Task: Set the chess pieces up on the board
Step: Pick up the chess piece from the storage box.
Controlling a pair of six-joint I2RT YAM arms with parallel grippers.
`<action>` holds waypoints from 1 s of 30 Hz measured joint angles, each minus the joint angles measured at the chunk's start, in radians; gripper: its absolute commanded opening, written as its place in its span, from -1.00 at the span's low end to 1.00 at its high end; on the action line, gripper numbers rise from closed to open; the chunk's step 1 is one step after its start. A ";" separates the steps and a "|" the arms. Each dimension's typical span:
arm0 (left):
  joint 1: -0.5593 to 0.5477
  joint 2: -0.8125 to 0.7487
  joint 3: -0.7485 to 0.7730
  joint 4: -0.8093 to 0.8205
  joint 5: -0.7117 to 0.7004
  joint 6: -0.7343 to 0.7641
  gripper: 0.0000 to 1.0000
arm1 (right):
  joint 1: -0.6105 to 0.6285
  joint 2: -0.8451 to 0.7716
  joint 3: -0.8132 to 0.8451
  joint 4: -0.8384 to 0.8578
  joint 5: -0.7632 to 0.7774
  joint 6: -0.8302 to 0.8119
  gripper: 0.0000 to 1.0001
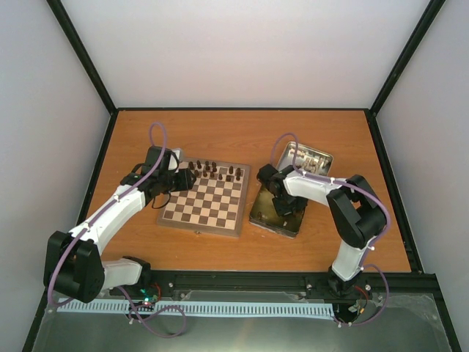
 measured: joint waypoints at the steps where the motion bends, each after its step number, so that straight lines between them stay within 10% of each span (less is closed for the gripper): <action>1: 0.000 0.000 0.000 0.000 0.000 0.000 -0.11 | -0.004 0.000 0.002 0.005 0.000 -0.003 -0.87; 9: 0.000 0.000 0.000 0.000 0.000 0.000 -0.11 | -0.051 -0.001 0.001 0.058 -0.036 -0.018 -0.52; 20: 0.000 0.000 0.000 0.000 0.004 0.000 -0.11 | -0.140 -0.032 -0.024 0.117 -0.188 -0.058 -0.91; 26: 0.000 0.000 0.000 0.002 0.018 0.001 -0.11 | -0.175 -0.051 -0.042 0.146 -0.256 -0.051 -0.52; 30: 0.000 0.000 0.000 0.005 0.026 0.001 -0.11 | -0.185 -0.052 -0.052 0.204 -0.302 -0.033 -0.77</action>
